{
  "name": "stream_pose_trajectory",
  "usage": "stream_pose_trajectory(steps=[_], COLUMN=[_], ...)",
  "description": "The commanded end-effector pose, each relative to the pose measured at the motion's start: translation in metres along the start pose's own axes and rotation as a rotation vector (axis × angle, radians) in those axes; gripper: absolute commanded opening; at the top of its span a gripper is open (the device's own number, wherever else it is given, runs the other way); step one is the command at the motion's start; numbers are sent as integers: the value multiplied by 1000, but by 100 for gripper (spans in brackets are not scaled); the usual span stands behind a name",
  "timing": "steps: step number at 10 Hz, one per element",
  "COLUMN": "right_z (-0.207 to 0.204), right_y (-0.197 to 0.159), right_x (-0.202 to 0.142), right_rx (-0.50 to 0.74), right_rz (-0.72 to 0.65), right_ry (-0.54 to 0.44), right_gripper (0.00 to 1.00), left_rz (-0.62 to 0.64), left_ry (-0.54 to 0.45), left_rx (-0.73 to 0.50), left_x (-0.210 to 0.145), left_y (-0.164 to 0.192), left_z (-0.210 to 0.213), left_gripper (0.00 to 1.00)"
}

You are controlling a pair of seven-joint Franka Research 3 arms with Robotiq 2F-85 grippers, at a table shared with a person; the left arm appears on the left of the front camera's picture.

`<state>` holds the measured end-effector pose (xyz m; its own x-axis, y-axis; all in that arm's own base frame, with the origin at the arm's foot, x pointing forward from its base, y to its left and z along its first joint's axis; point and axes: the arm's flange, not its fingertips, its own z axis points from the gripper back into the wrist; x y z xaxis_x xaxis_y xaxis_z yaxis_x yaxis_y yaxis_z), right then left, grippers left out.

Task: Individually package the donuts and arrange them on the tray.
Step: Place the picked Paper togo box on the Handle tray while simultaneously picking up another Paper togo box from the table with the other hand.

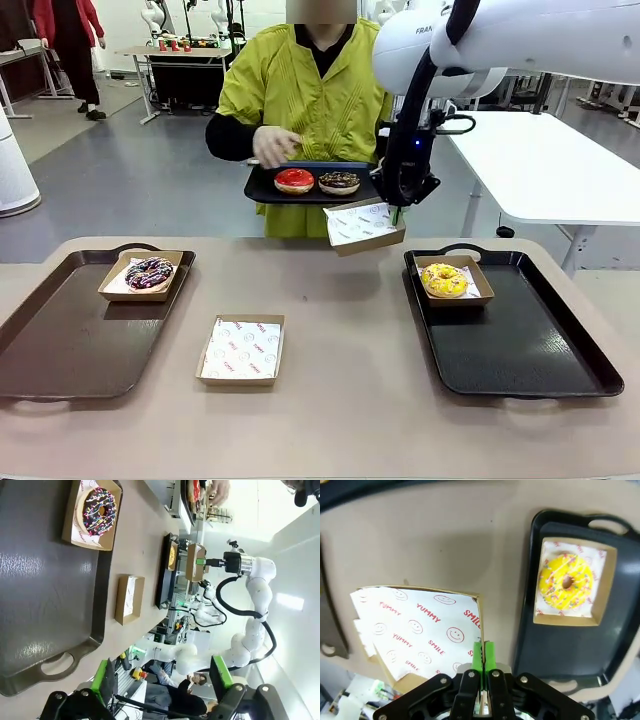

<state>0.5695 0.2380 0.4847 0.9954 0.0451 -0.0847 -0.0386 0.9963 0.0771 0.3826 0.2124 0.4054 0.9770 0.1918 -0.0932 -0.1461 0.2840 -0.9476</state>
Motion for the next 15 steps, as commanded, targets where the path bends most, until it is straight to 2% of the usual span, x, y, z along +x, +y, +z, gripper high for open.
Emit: stream_pose_trajectory(steps=[1, 15], right_z=[5, 5], right_y=[0, 0], right_x=[-3, -3], right_rx=[1, 1], right_rz=[0, 0], right_ry=[-7, -7], right_gripper=[0, 0], left_rz=[3, 3], left_ry=[1, 1], left_rx=[-10, -10], left_x=[-2, -2], left_y=[1, 1], left_z=[3, 3], left_gripper=[100, 100])
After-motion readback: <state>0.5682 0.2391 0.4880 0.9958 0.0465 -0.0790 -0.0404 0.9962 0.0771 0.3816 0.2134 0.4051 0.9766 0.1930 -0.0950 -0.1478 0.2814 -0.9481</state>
